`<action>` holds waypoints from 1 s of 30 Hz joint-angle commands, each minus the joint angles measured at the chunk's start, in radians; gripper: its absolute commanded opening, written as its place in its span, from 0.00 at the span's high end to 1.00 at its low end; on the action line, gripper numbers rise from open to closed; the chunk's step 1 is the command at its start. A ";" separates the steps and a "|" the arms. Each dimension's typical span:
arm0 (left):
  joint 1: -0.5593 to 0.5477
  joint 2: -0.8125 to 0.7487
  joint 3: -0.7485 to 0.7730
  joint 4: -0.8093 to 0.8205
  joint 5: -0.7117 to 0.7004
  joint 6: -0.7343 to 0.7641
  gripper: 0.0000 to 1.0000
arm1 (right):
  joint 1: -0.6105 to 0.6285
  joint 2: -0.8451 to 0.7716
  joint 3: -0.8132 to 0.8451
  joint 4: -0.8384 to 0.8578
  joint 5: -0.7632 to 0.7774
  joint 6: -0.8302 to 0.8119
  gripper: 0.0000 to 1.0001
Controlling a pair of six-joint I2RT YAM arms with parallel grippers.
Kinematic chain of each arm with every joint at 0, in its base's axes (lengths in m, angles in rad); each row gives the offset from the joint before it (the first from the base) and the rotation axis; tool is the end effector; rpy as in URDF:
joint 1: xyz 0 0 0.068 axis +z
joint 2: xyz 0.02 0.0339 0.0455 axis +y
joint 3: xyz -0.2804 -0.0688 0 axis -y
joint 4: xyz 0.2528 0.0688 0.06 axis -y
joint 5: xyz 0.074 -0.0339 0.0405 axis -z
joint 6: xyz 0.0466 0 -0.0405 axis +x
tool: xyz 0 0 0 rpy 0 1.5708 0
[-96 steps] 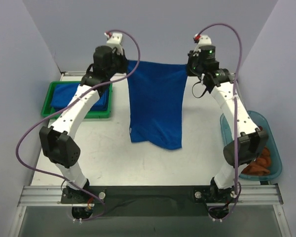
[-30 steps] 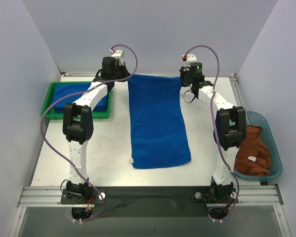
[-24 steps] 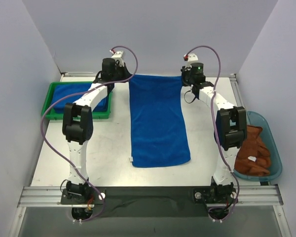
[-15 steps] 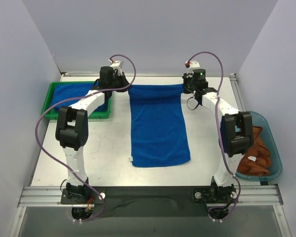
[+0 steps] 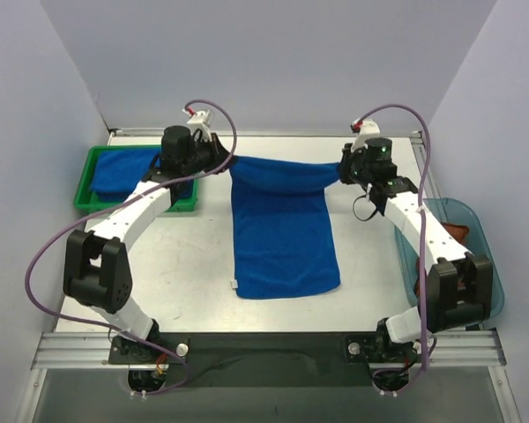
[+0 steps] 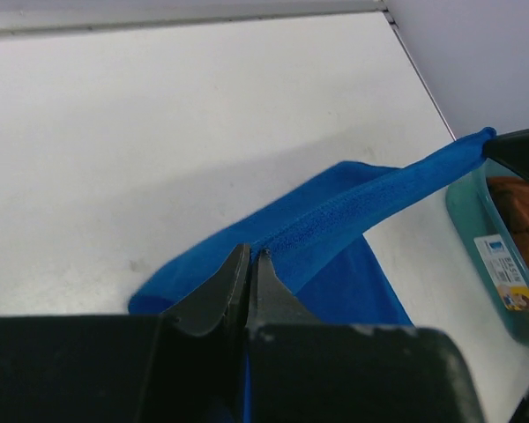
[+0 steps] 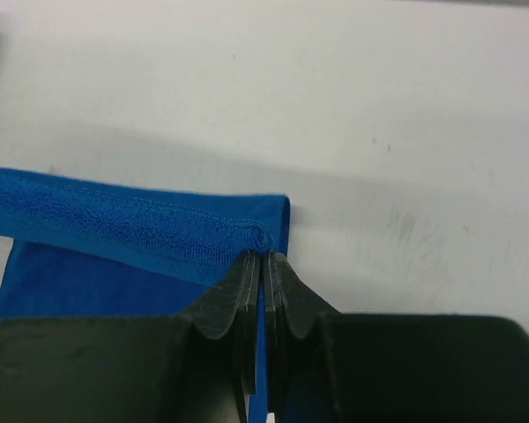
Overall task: Fold and stack the towels
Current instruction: Fold the towel
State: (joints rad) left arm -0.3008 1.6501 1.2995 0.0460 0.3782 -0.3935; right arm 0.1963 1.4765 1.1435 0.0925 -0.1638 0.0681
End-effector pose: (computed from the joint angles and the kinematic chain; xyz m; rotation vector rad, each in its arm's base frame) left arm 0.3885 -0.1385 0.3274 0.1804 1.9297 -0.8246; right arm 0.3601 0.0794 0.3381 -0.2331 1.8058 0.3357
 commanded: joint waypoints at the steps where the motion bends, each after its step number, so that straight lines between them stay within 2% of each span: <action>1: -0.029 -0.105 -0.102 -0.081 0.005 -0.036 1.00 | -0.003 -0.106 -0.065 -0.134 0.024 0.081 1.00; 6: -0.086 -0.234 -0.282 -0.109 -0.025 -0.097 1.00 | -0.005 -0.218 -0.204 -0.223 -0.031 0.234 1.00; 9: -0.115 -0.272 -0.374 -0.135 -0.038 -0.113 1.00 | -0.005 -0.257 -0.269 -0.249 -0.100 0.277 1.00; 13: -0.161 -0.308 -0.465 -0.167 -0.084 -0.108 1.00 | -0.005 -0.285 -0.370 -0.266 -0.117 0.311 1.00; 20: -0.178 -0.256 -0.554 -0.149 -0.101 -0.133 1.00 | -0.005 -0.170 -0.426 -0.269 -0.157 0.358 1.00; 30: -0.210 -0.164 -0.626 -0.109 -0.119 -0.166 1.00 | -0.014 -0.071 -0.456 -0.272 -0.125 0.384 1.00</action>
State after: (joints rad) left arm -0.5026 1.4700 0.6823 -0.1097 0.2798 -0.5426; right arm 0.1951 1.3827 0.7006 -0.1612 -0.3046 0.4419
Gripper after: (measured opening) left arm 0.067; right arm 0.042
